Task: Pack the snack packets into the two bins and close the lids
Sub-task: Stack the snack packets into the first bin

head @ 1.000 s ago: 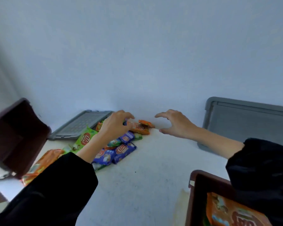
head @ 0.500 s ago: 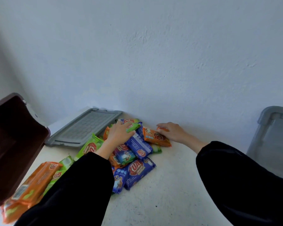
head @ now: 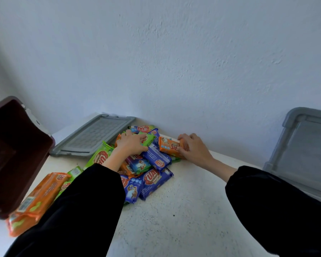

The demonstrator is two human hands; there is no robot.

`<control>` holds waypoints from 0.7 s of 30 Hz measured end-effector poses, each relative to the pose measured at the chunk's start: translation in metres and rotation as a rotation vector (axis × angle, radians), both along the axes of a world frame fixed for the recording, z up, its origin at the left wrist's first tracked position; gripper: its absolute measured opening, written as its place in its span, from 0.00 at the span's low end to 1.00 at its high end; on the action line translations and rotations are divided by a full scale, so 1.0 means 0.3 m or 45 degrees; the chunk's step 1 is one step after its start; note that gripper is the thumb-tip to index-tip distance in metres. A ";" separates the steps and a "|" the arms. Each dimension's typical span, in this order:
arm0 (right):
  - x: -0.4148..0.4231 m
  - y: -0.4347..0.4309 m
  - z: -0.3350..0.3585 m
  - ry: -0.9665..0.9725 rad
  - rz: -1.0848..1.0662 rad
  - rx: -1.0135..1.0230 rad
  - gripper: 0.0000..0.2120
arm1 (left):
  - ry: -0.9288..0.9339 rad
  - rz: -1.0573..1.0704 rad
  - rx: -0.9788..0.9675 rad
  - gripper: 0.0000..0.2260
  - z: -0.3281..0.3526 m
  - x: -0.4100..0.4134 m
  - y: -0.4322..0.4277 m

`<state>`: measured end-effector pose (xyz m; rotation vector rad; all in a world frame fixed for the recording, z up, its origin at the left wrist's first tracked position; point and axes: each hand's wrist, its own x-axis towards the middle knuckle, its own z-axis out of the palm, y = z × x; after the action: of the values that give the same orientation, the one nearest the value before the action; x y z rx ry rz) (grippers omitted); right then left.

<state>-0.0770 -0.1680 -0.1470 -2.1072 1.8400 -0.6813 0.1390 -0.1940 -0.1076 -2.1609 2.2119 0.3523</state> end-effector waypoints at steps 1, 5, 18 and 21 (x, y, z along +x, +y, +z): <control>0.008 -0.017 0.006 -0.038 -0.084 0.061 0.19 | -0.005 -0.008 0.012 0.28 0.005 0.000 0.002; 0.020 -0.075 -0.006 0.073 -0.216 0.352 0.25 | 0.053 -0.019 0.023 0.28 -0.003 0.000 -0.013; -0.106 0.029 0.197 -0.116 -0.183 0.493 0.40 | 0.268 -0.087 -0.321 0.32 0.107 -0.074 0.062; -0.172 0.149 0.333 -0.031 -0.106 0.409 0.37 | 0.334 -0.256 -0.301 0.36 0.199 -0.157 0.122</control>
<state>-0.1285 -0.1231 -0.0472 -1.8192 1.8874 -0.3945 0.0920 -0.1574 -0.0478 -2.0725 2.7150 0.4052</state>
